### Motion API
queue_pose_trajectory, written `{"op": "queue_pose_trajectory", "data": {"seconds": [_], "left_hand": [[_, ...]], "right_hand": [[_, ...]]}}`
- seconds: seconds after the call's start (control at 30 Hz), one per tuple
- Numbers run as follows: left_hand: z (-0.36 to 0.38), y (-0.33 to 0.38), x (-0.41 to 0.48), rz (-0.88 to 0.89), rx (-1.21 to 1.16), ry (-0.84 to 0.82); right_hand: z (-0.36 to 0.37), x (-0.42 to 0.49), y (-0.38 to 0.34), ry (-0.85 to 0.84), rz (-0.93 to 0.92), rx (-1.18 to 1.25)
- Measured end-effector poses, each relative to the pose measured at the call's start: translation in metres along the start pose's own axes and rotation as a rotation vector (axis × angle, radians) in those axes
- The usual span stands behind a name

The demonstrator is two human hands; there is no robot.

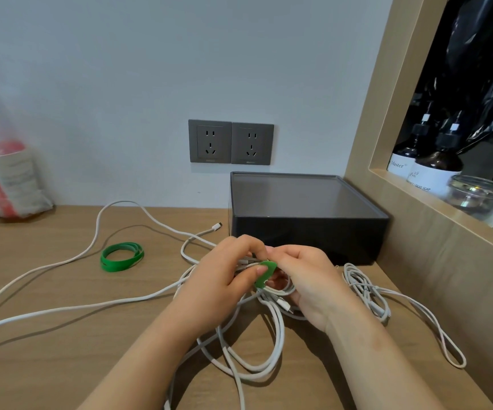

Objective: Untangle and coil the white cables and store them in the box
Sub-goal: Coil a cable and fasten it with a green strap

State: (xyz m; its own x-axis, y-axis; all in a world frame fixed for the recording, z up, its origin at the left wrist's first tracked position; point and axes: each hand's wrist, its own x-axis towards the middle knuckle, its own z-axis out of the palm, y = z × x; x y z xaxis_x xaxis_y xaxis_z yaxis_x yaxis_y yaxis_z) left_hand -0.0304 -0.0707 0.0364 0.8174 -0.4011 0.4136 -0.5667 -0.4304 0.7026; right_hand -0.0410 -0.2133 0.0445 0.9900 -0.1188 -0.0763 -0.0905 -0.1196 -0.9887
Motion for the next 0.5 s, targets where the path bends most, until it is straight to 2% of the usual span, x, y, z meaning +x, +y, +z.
{"op": "queue_pose_trajectory", "data": {"seconds": [0.1, 0.23, 0.33, 0.5], "left_hand": [[0.001, -0.001, 0.0, -0.018, -0.041, 0.074], [0.0, -0.001, -0.001, -0.147, -0.167, 0.125], [-0.002, 0.001, -0.002, -0.188, -0.169, 0.071], [-0.002, 0.004, -0.002, -0.218, -0.155, -0.015]], "right_hand": [[0.003, 0.0, 0.0, 0.015, -0.048, 0.013], [0.006, 0.0, -0.001, 0.027, -0.114, 0.042], [0.001, -0.002, -0.003, -0.004, -0.144, 0.079], [-0.006, -0.002, -0.003, -0.05, -0.293, -0.067]]}}
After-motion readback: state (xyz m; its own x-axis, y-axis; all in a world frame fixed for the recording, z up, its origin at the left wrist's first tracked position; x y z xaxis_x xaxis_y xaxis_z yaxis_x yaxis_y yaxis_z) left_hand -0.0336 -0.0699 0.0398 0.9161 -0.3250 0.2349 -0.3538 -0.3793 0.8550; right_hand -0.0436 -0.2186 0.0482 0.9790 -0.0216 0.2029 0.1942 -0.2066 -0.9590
